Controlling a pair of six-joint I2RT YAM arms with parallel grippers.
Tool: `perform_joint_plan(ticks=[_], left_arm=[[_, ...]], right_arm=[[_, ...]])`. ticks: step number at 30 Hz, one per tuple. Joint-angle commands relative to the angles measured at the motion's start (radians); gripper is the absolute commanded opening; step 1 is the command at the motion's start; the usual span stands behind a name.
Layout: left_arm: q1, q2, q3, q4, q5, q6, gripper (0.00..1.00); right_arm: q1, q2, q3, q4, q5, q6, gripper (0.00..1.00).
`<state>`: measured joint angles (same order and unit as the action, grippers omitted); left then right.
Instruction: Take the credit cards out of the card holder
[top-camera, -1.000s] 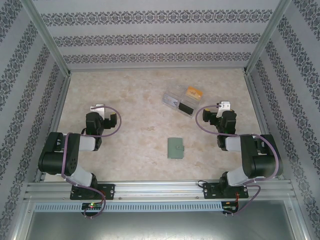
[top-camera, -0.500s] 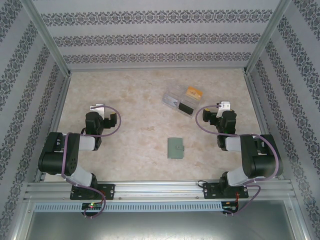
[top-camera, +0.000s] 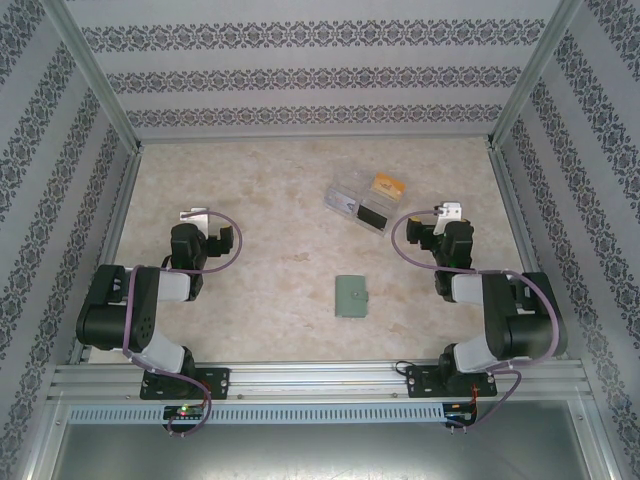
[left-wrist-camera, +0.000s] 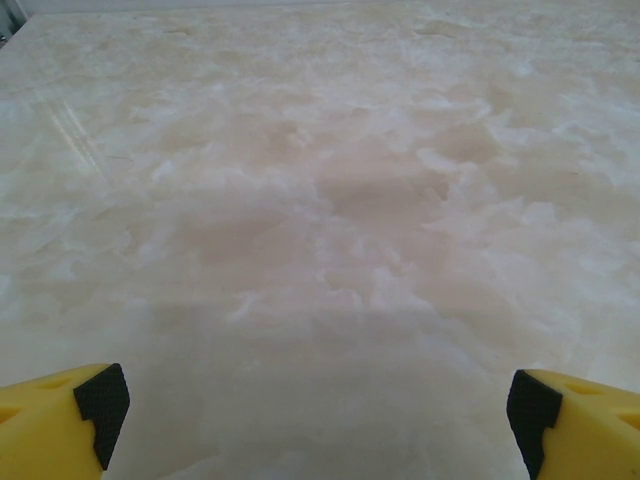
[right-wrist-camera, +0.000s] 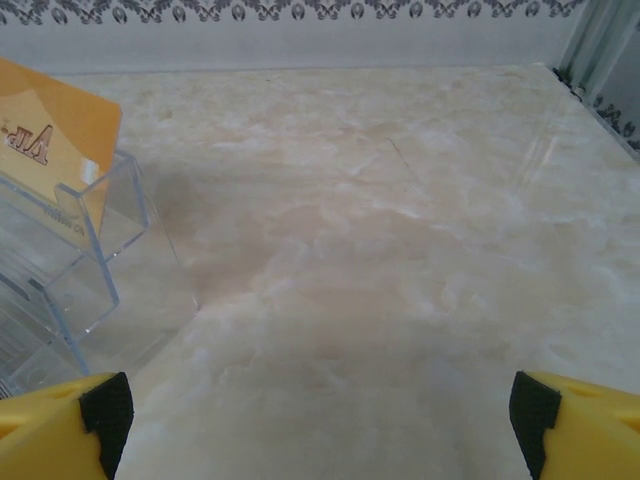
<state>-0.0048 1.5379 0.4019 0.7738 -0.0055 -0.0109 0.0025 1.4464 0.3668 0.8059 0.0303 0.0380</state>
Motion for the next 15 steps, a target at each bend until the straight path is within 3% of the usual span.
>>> perform_joint_plan(ticks=[1, 5, 9, 11, 15], left_arm=[[0.009, -0.064, 0.047, -0.081, -0.037, -0.019, 0.99], [0.009, -0.149, 0.077, -0.211, -0.091, -0.028, 0.99], [0.008, -0.267, 0.122, -0.365, -0.123, -0.093, 0.99], [0.008, -0.322, 0.17, -0.474, -0.123, -0.141, 0.99], [0.008, -0.387, 0.256, -0.643, -0.097, -0.248, 0.99]], right_arm=[[0.01, -0.147, 0.05, -0.142, 0.042, 0.008, 0.98], [0.013, -0.301, 0.103, -0.348, 0.077, 0.088, 0.98], [0.016, -0.373, 0.28, -0.782, 0.127, 0.245, 0.98], [0.019, -0.368, 0.371, -0.961, 0.102, 0.304, 0.98], [0.03, -0.363, 0.44, -1.127, -0.009, 0.383, 0.98]])
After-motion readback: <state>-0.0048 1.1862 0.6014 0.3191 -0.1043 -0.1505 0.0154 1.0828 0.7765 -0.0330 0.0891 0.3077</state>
